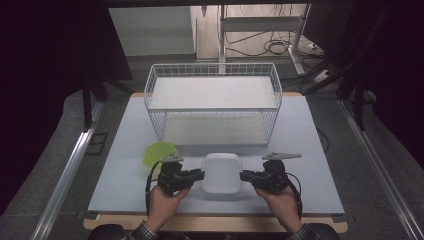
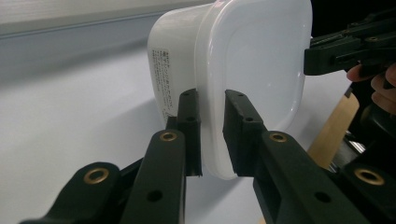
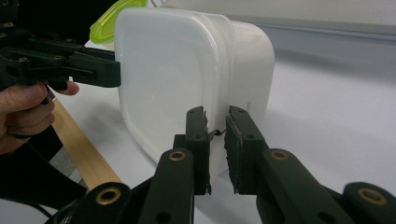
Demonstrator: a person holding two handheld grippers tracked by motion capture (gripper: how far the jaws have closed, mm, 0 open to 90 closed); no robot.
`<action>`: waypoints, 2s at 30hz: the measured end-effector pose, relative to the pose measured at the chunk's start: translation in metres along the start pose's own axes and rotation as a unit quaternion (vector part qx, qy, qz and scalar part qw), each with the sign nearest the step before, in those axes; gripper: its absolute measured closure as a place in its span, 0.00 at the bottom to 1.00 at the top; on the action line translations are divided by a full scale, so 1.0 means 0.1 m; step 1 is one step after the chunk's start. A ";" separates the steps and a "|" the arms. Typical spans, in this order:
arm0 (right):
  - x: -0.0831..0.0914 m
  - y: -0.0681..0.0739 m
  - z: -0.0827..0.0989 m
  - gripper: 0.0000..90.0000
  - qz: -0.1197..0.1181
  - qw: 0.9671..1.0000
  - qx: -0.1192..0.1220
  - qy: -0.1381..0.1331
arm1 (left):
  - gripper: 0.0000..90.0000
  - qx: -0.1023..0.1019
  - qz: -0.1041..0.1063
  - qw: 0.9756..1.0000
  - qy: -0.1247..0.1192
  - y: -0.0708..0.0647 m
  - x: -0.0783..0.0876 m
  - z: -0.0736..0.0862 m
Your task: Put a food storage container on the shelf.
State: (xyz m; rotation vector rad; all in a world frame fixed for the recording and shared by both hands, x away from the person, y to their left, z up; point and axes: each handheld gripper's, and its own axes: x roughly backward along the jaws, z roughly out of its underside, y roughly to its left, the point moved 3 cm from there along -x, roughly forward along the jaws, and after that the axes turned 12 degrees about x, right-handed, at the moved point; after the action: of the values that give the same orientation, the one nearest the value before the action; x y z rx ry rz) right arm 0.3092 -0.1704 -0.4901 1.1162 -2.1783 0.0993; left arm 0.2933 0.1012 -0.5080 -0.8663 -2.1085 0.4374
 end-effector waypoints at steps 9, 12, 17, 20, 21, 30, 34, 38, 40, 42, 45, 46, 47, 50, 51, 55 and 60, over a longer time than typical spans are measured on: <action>0.06 0.01 -0.13 0.89 0.003 1.000 0.016 -0.027 | 0.87 -0.016 -0.001 1.000 -0.023 -0.07 0.09 -0.13; 0.08 0.01 -0.18 0.89 0.002 0.999 0.021 -0.034 | 0.87 -0.020 -0.001 0.999 -0.029 -0.08 0.12 -0.17; 0.13 0.01 -0.32 0.89 0.002 0.998 0.032 -0.049 | 0.87 -0.033 -0.006 0.998 -0.044 -0.14 0.20 -0.32; 0.15 0.01 -0.38 0.89 0.003 0.998 0.035 -0.055 | 0.87 -0.037 -0.007 0.998 -0.049 -0.16 0.23 -0.37; 0.16 0.01 -0.44 0.89 0.004 0.997 0.039 -0.059 | 0.87 -0.041 -0.009 0.998 -0.054 -0.17 0.26 -0.42; 0.22 0.01 -0.75 0.89 0.005 0.996 0.059 -0.072 | 0.87 -0.053 -0.012 0.996 -0.074 -0.23 0.40 -0.68; 0.25 0.01 -0.89 0.89 0.004 0.995 0.068 -0.079 | 0.87 -0.059 -0.016 0.995 -0.084 -0.25 0.47 -0.79; 0.26 0.01 -1.03 0.89 0.004 0.994 0.074 -0.085 | 0.87 -0.062 -0.018 0.994 -0.091 -0.27 0.54 -0.91; 0.27 0.02 -1.07 0.89 0.004 0.993 0.076 -0.086 | 0.87 -0.062 -0.018 0.994 -0.093 -0.27 0.55 -0.94; 0.29 0.02 -1.18 0.89 0.006 0.993 0.080 -0.092 | 0.87 -0.065 -0.020 0.993 -0.098 -0.28 0.60 -1.04; 0.30 0.02 -1.26 0.89 0.007 0.992 0.084 -0.096 | 0.87 -0.065 -0.019 0.993 -0.101 -0.30 0.63 -1.12; 0.31 0.01 -1.30 0.89 0.006 0.992 0.085 -0.098 | 0.87 -0.066 -0.020 0.992 -0.101 -0.30 0.65 -1.15; 0.32 0.00 -1.38 0.89 0.008 0.991 0.087 -0.099 | 0.87 -0.068 -0.021 0.992 -0.101 -0.31 0.66 -1.19; 0.34 -0.02 -1.49 0.89 0.008 0.991 0.087 -0.102 | 0.87 -0.066 -0.021 0.992 -0.105 -0.32 0.70 -1.33; 0.34 -0.02 -1.53 0.89 0.008 0.991 0.087 -0.103 | 0.87 -0.067 -0.022 0.992 -0.105 -0.32 0.71 -1.37; 0.35 -0.04 -1.65 0.89 0.013 0.990 0.090 -0.106 | 0.87 -0.066 -0.022 0.992 -0.107 -0.31 0.72 -1.48; 0.35 -0.09 -1.76 0.89 0.010 0.991 0.080 -0.110 | 0.87 -0.063 -0.016 0.993 -0.103 -0.29 0.72 -1.60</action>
State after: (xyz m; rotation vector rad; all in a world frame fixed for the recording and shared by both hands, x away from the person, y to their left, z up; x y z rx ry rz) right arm 0.3953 -0.1380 -0.3363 1.2450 -2.4123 0.1702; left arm 0.3737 0.1339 -0.3530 -0.8885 -2.3585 0.3947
